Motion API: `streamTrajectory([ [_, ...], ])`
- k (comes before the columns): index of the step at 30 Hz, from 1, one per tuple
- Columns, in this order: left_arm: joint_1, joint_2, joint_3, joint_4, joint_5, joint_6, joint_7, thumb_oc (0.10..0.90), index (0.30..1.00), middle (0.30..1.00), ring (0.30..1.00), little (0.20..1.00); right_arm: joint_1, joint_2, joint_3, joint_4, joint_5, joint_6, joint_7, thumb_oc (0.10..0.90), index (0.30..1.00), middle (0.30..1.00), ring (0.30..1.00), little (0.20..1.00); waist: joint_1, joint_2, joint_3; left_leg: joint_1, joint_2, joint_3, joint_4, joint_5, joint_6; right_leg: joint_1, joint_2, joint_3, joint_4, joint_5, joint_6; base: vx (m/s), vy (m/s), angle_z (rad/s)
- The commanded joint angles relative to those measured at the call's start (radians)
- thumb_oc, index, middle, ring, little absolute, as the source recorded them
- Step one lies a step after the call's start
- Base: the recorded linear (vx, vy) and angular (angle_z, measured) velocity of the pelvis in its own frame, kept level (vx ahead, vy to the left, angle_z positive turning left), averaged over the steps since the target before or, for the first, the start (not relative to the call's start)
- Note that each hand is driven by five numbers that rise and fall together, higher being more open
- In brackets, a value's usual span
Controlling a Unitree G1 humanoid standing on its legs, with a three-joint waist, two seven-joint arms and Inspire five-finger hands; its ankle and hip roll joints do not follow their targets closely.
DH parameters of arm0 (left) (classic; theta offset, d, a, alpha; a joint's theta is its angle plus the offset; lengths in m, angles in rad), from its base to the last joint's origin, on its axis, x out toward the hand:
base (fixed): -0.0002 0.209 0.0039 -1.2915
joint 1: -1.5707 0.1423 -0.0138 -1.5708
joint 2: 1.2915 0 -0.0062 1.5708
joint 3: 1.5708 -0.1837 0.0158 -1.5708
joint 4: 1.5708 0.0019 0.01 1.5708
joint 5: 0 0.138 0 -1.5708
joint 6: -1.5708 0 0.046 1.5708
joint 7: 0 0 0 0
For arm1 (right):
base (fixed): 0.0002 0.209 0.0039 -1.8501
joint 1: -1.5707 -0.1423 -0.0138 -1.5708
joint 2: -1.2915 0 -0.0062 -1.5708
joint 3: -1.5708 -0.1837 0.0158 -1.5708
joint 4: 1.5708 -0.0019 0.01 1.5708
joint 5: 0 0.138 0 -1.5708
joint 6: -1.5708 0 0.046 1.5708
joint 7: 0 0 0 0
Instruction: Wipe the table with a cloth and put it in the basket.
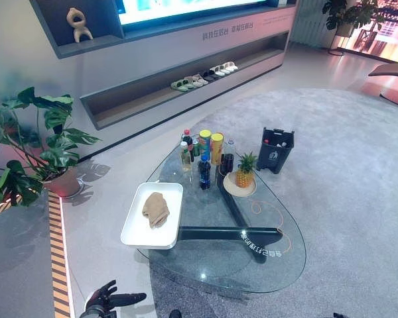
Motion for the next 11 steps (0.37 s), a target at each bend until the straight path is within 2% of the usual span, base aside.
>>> streamTrajectory([
  [1,-0.066,0.017,0.0,0.044,0.037,-0.015,-0.021,0.8,0.9,0.9,0.9,0.9,-0.059,-0.017,0.008,0.022,-0.034,0.004,0.003,0.8,0.9,0.9,0.9,0.9,0.012,0.002,0.027,0.059,-0.064,0.03,-0.001,-0.095,0.042,-0.03,0.057,0.012,0.068,-0.006,-0.024,0.0,0.0,0.0],
  [11,-0.06,-0.014,-0.01,0.072,0.067,0.024,-0.029,0.8,0.9,0.9,0.9,0.9,-0.043,0.013,0.046,0.068,-0.083,0.04,0.052,0.8,0.9,0.9,0.9,0.9,0.007,0.003,0.022,0.07,-0.053,0.04,-0.001,-0.101,0.037,-0.017,0.051,0.008,0.052,-0.002,-0.023,0.0,0.0,0.0],
])
